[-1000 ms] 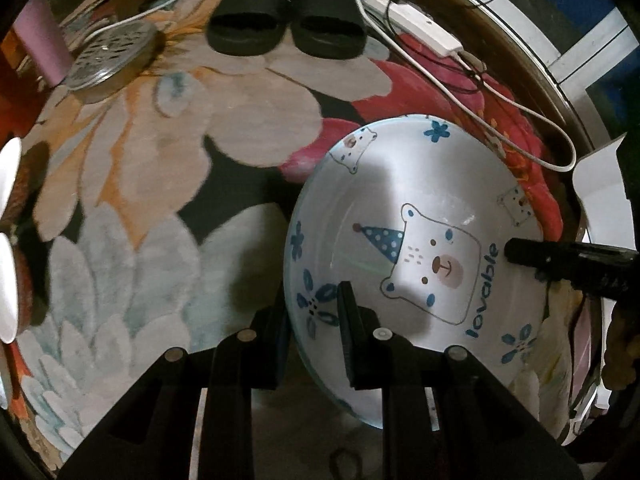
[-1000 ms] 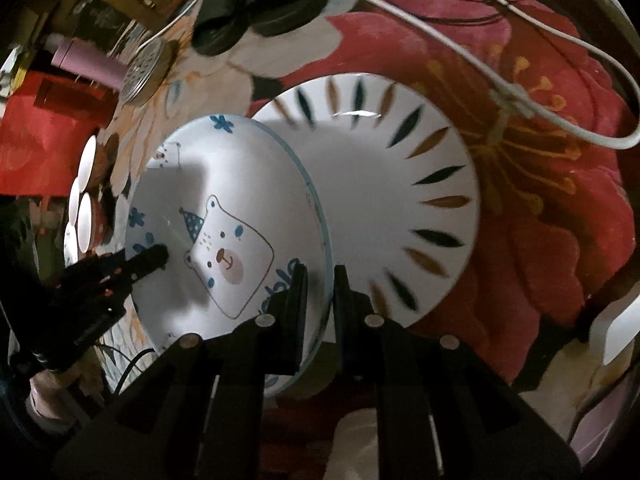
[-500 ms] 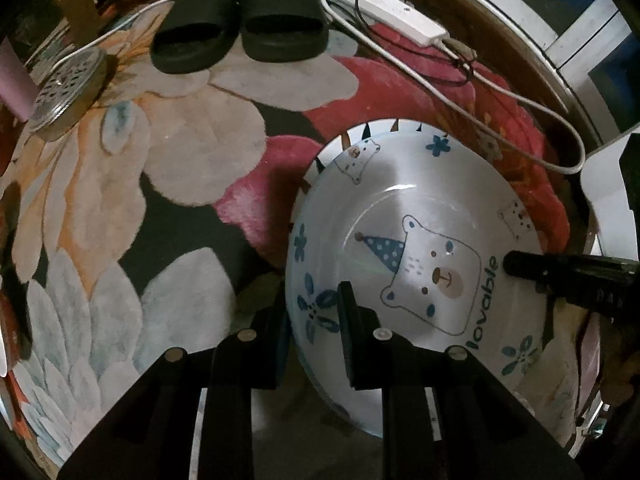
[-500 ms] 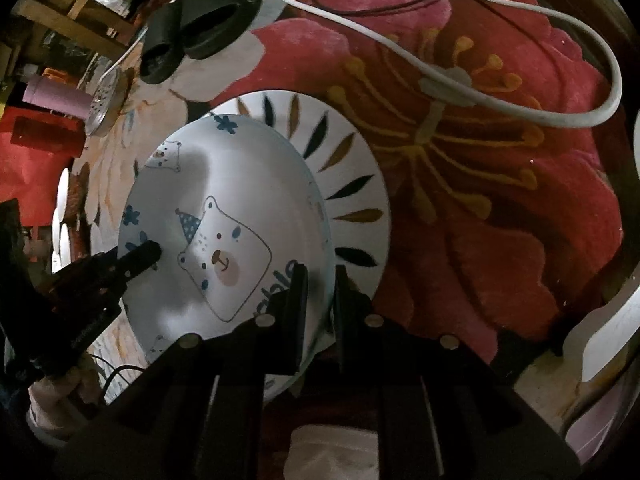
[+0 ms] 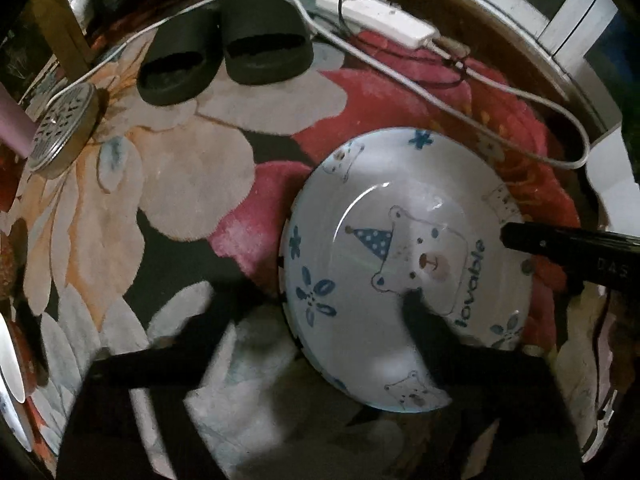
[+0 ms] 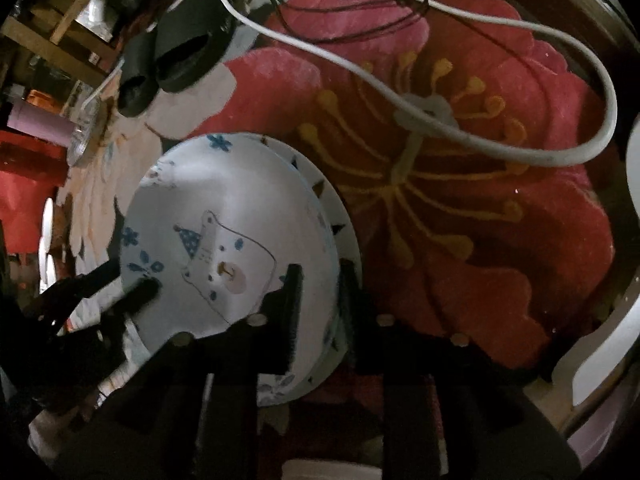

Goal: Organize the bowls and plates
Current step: 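Lower the bear plate onto the leaf-pattern plate and open the right gripper, then withdraw the right gripper from the stacked plates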

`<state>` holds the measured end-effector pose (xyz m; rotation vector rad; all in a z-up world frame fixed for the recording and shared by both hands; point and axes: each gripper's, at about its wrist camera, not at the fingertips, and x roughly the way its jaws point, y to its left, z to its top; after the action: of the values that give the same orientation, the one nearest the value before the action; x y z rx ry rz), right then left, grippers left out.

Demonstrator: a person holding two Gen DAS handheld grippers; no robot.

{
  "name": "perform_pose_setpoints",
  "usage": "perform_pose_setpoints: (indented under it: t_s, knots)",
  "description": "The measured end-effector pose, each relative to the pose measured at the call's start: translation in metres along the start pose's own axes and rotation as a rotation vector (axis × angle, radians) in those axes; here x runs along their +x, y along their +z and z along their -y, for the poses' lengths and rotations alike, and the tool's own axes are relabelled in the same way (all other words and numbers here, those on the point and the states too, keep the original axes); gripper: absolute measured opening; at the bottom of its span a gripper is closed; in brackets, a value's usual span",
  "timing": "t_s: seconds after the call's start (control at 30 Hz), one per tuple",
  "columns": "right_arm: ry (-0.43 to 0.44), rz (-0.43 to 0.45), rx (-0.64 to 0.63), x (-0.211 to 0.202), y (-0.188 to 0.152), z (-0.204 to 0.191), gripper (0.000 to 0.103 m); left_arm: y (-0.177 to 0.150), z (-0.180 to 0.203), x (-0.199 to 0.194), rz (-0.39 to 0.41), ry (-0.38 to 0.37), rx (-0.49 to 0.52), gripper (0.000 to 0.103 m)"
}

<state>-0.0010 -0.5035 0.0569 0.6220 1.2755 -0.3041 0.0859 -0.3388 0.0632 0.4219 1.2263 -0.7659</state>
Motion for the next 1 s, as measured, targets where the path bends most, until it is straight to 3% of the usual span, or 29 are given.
perform_pose_setpoints:
  t_s: [0.03,0.1,0.2,0.47,1.0]
  knots:
    - [0.003,0.014,-0.002,-0.004,0.0,-0.001,0.046,0.0,-0.001,-0.003,0.009,0.003,0.001,0.096]
    - [-0.003,0.044,-0.01,-0.01,0.001,-0.003,0.074,-0.001,-0.004,-0.007,0.016,0.005,-0.008,0.098]
    - [-0.041,0.094,-0.053,-0.022,-0.002,-0.013,0.095,-0.006,-0.016,-0.015,0.037,0.019,-0.052,0.102]
    - [-0.02,0.082,-0.134,-0.018,-0.008,-0.05,0.1,-0.025,-0.061,-0.029,0.045,0.044,-0.162,0.102]
    - [0.038,0.048,-0.29,-0.008,-0.029,-0.133,0.101,-0.071,-0.144,-0.07,0.068,0.122,-0.286,0.102]
